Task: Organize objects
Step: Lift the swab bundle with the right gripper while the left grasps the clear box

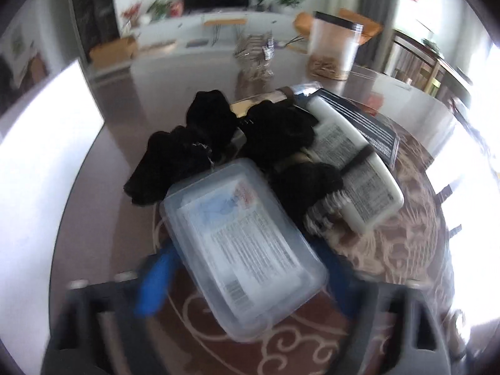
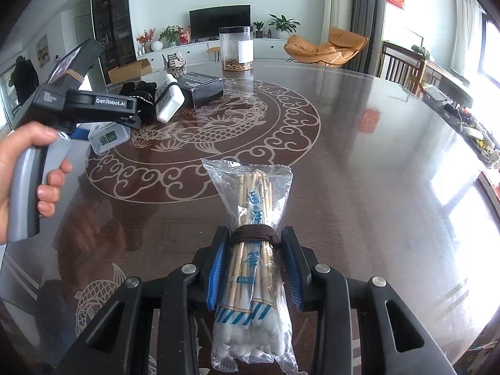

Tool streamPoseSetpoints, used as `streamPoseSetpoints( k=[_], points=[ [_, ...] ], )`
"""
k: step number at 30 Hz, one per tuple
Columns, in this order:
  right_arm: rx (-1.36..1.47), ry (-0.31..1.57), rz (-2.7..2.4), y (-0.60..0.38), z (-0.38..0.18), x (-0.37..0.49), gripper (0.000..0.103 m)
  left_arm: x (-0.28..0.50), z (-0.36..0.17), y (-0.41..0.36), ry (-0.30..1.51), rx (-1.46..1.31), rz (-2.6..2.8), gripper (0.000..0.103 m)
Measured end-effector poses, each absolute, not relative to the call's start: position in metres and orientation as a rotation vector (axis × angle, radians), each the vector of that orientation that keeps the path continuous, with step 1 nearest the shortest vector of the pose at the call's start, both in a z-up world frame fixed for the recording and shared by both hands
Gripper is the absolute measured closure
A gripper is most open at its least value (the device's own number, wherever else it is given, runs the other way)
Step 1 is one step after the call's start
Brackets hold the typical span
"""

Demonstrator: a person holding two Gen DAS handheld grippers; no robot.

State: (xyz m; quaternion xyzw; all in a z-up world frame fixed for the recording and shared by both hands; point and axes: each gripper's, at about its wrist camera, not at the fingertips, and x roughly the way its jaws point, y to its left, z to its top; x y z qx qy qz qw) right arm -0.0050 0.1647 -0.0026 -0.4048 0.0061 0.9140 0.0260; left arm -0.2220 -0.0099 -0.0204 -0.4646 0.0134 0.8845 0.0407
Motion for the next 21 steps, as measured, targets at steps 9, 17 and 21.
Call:
streamPoseSetpoints(
  k=[9, 17, 21],
  points=[
    [-1.252, 0.012, 2.825, 0.164, -0.003, -0.005, 0.067, -0.08, -0.02, -0.03, 0.193, -1.293, 2.573, 0.03],
    [-1.278, 0.005, 2.842, 0.161, -0.003, -0.005, 0.032, -0.028, -0.022, -0.04, 0.245, -1.407, 2.46, 0.0],
    [-1.338, 0.004, 2.862, 0.159, -0.006, -0.003, 0.014, -0.045, -0.02, -0.047, 0.183, -1.512, 2.482, 0.0]
  ],
)
